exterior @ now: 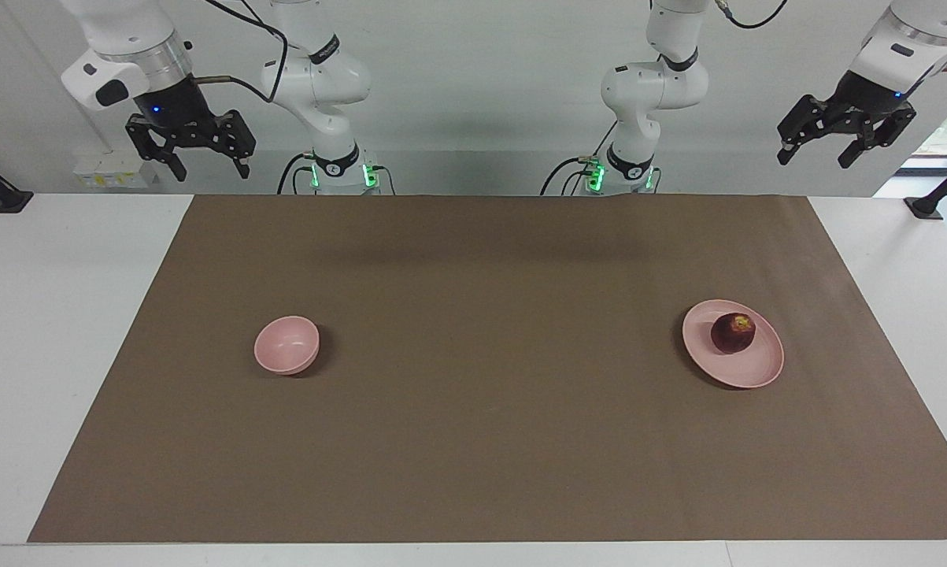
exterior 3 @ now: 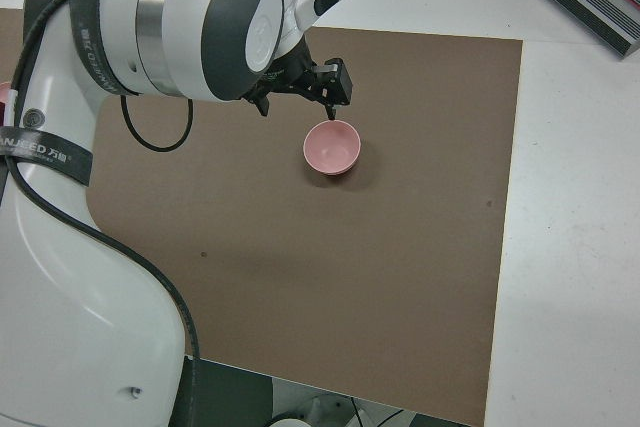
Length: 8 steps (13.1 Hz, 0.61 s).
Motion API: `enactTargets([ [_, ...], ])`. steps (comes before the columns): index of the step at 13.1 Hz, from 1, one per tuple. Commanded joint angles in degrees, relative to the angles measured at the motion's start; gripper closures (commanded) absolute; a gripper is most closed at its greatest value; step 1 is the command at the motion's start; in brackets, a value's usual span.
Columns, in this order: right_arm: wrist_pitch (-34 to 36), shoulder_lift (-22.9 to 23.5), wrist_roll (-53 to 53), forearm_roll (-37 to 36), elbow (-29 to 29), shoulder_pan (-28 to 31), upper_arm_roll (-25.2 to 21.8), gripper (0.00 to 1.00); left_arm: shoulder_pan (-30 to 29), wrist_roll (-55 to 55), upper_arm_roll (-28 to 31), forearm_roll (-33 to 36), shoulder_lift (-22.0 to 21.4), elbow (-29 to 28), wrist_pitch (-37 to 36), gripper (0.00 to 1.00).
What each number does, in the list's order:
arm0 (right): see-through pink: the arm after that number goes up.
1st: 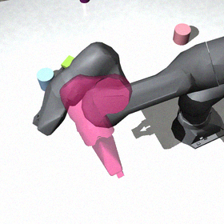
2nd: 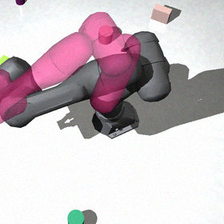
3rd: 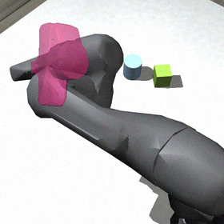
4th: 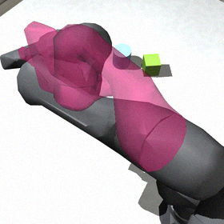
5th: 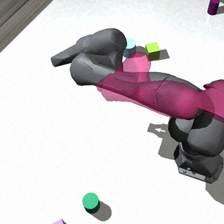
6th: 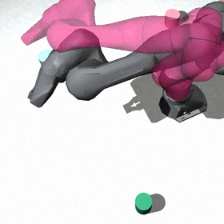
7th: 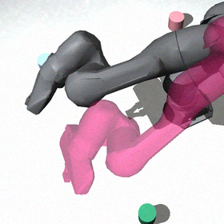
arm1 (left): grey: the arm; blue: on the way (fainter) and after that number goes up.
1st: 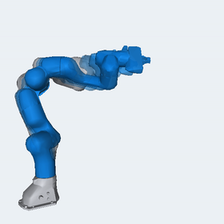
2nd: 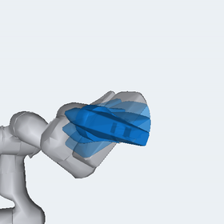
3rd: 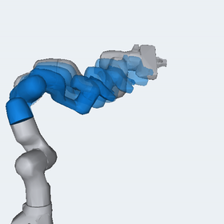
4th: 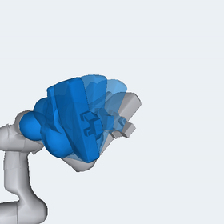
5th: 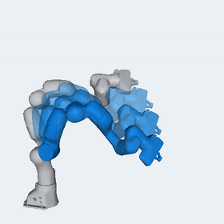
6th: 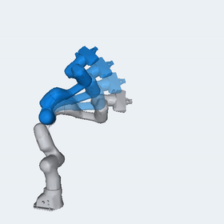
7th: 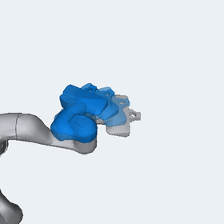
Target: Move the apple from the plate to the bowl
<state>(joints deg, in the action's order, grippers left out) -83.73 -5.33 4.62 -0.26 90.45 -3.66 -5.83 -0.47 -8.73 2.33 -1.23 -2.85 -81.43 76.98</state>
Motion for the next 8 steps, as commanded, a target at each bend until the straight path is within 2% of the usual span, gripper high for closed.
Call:
enactTargets([
  [1,-1.3,-1.4,-0.4,1.6,2.9,0.1,0.6,0.0,-0.4,-0.2,-0.3,-0.4,-1.5,-2.9,5.4,0.0],
  [6,-1.4,-1.4,-0.5,1.7,3.4,0.1,1.0,0.0,-0.4,-0.3,-0.2,-0.4,-1.0,-4.6,7.6,0.0],
  [8,-1.4,-1.4,-0.5,1.7,3.4,0.1,1.0,0.0,-0.4,-0.3,-0.2,-0.5,-0.5,-5.8,11.2,0.0],
])
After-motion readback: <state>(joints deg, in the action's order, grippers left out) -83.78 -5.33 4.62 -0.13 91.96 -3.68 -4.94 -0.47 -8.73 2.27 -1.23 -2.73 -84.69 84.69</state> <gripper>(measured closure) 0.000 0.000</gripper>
